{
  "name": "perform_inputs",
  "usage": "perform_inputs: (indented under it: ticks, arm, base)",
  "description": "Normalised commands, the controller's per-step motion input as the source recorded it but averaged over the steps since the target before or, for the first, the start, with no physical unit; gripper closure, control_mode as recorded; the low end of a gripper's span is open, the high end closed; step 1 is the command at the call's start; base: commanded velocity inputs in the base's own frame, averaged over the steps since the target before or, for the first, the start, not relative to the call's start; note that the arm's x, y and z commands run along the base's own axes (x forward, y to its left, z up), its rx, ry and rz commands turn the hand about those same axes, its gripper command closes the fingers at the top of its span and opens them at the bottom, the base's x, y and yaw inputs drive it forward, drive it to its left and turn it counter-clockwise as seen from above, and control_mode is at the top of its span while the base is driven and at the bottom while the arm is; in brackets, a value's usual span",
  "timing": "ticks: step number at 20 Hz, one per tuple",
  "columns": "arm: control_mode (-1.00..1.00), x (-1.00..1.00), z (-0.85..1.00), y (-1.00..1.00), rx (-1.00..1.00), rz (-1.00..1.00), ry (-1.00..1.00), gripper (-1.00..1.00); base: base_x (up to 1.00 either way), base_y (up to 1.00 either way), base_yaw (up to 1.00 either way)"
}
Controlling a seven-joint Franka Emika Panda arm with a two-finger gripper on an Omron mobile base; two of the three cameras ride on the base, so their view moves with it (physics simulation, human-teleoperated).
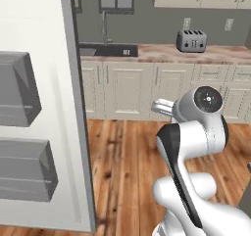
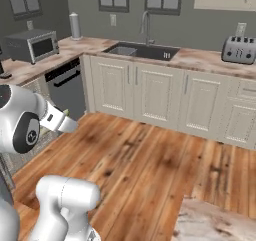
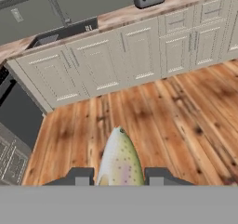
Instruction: Transport the fish from the fridge to the microwave and turn on the microwave.
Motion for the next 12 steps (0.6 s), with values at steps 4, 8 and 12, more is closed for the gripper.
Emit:
perform_inputs:
  ticks: [4,8,12]
  arm:
    - [1.0,0.0,0.0,0.0,0.0,0.0,0.0,1.0]
    - [1.0,0.0,0.0,0.0,0.0,0.0,0.0,1.0]
    - [1.0,0.0,0.0,0.0,0.0,0.0,0.0,1.0]
  base:
    - [0.59,-0.33,-0.13]
    - [0.62,-0.33,-0.12]
    - [0.65,-0.34,-0.12]
